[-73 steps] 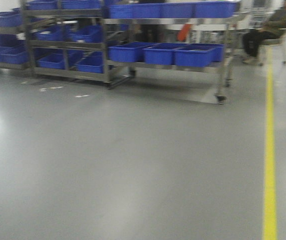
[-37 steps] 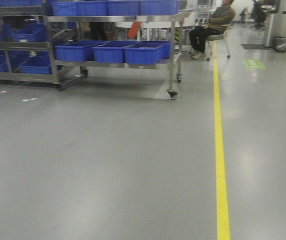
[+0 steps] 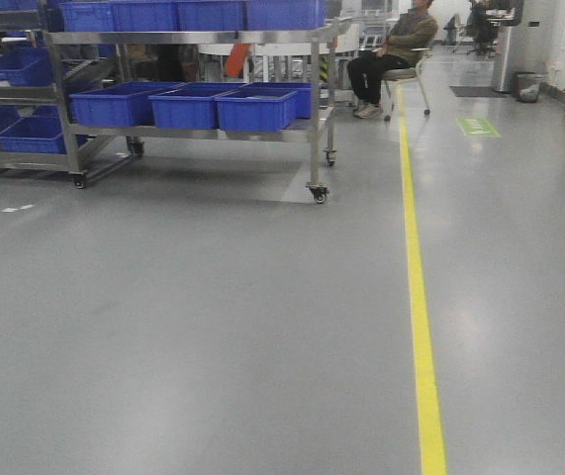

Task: Pick and sort blue part to right shelf
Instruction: 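Drive the base to the rack of blue bins holding both parts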

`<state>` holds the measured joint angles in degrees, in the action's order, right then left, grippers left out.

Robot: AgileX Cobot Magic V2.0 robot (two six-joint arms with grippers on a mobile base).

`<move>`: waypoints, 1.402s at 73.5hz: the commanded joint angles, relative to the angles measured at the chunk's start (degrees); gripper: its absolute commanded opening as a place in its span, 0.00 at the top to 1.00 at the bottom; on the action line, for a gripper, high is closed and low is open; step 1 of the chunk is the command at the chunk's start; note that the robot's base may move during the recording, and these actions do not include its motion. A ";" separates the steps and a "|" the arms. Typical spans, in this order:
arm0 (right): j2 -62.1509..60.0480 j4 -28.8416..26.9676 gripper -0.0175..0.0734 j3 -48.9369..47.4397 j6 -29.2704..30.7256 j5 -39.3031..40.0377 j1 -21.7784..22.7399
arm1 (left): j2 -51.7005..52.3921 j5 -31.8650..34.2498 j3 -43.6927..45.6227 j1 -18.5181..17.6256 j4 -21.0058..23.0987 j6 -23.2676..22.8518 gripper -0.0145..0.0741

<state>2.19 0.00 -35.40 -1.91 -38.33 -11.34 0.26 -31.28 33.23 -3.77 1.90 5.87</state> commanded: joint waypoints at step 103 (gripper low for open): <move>1.07 0.55 0.57 -1.71 0.07 5.29 0.12 | -0.96 4.92 1.73 0.05 0.52 -0.59 0.48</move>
<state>2.19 0.00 -35.40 -1.91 -38.33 -11.34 0.26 -31.28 33.23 -3.77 1.90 5.87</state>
